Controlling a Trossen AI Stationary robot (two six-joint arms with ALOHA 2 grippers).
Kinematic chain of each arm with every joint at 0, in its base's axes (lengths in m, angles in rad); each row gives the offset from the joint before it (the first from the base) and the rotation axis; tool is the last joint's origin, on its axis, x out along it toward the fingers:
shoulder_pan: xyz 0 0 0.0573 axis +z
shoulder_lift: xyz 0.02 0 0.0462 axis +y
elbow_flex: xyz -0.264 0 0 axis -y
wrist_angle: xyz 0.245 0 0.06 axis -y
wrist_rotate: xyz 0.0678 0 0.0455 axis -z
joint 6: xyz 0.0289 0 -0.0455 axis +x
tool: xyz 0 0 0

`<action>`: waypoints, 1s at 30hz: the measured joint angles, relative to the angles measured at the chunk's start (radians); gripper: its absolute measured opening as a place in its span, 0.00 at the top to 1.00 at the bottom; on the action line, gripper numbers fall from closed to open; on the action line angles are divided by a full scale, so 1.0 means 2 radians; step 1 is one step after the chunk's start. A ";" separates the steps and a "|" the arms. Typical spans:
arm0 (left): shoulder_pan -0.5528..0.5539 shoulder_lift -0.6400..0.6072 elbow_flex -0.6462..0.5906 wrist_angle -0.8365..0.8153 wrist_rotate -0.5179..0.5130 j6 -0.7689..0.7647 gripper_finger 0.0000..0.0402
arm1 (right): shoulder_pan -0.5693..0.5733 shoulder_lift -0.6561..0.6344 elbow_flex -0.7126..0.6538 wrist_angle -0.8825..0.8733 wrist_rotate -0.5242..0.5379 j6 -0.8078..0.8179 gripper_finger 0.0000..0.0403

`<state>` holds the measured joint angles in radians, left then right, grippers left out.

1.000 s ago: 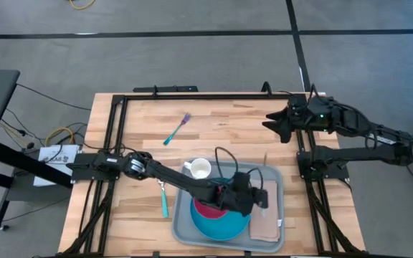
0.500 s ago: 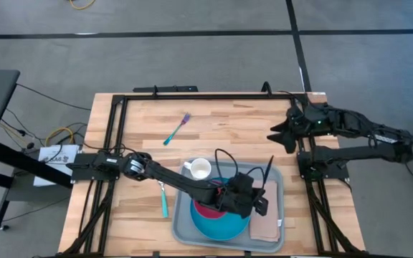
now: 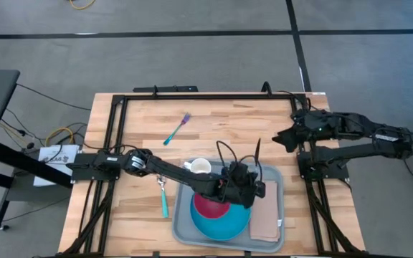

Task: Set up tray
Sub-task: Put the blue knife on the brown napkin

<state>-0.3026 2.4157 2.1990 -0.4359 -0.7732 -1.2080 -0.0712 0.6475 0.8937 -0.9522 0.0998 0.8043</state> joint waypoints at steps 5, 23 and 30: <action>0.026 0.000 0.000 0.001 0.018 0.031 0.97 | 0.004 0.000 -0.007 0.033 0.015 0.031 0.40; 0.054 0.000 0.000 0.000 0.052 0.120 0.97 | -0.022 0.130 -0.008 0.086 0.067 0.041 0.40; 0.060 0.000 -0.001 -0.010 0.078 0.129 0.97 | -0.022 0.160 -0.008 0.104 0.070 0.006 0.40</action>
<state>-0.1834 2.4157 2.1971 -0.4557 -0.6163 -0.9490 -0.1156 0.9670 0.8772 -0.7449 0.2395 0.8168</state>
